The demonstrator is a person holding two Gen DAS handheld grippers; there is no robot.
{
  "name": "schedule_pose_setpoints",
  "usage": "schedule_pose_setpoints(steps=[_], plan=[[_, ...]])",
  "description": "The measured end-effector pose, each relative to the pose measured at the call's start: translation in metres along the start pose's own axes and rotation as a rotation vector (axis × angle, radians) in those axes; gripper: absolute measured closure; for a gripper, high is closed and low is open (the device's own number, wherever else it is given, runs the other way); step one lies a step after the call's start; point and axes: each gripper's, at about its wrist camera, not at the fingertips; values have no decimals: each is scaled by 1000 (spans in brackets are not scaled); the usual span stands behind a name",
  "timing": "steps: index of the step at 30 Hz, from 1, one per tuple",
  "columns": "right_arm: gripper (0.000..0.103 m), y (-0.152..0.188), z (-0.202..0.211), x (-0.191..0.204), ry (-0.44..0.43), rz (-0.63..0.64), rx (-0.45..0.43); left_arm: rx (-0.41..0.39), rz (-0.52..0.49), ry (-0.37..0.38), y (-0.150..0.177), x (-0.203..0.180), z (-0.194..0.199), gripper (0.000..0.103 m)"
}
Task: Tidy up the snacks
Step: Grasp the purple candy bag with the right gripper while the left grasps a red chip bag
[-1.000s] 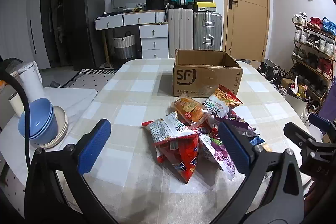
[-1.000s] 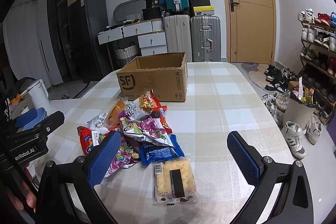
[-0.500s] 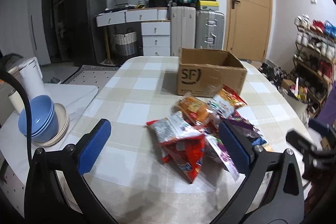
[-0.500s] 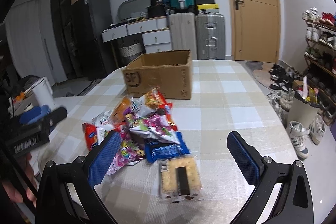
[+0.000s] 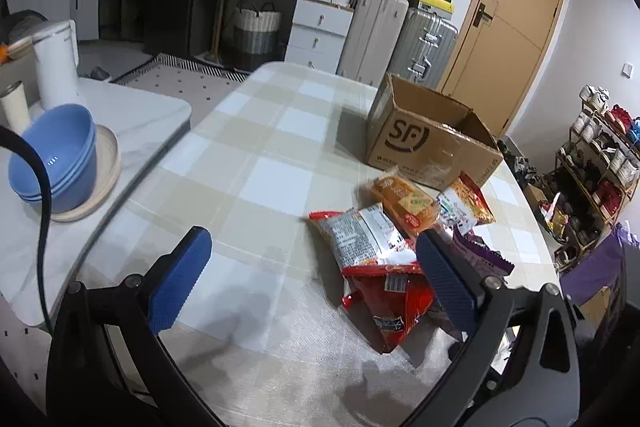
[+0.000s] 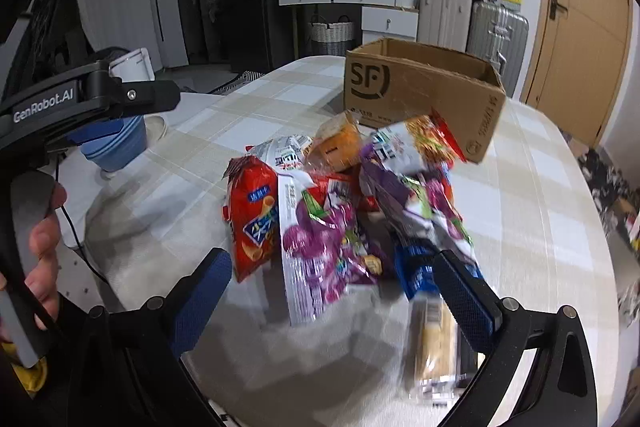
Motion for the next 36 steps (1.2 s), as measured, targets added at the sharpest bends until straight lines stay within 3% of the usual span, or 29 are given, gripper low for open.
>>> schedule_pose_setpoints(steps=[3,6,11,16,20,26,33,36], plan=[[2,-3,-12,4,15,34,20,30,13,11,4,1,-10,1],[13,-5,-25,7,0,47,43,64,16,15,9,0,-20,1],[49,-6,-41,6,-43,63,96,120,-10,20,18,-10,-38,1],[68,-4,-46,6,-72,74,114,163,-12,38,25,-15,-50,1],[75,-3,-40,-4,-103,39,107,188,2,68,30,-16,-55,1],[77,3,-31,-22,-150,-20,111,215,48,108,39,-14,-66,1],[80,8,-20,-34,-174,-68,108,219,-48,43,45,-35,-84,1],[80,8,-17,-36,-176,-71,103,230,-53,36,49,-38,-91,13]])
Point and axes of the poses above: each gripper's, at about its wrist camera, not at the fingertips, and z roughly against the way its jaws point, x to its left, y to its underside, and after that the axes turned 15 degrees about y, right-handed
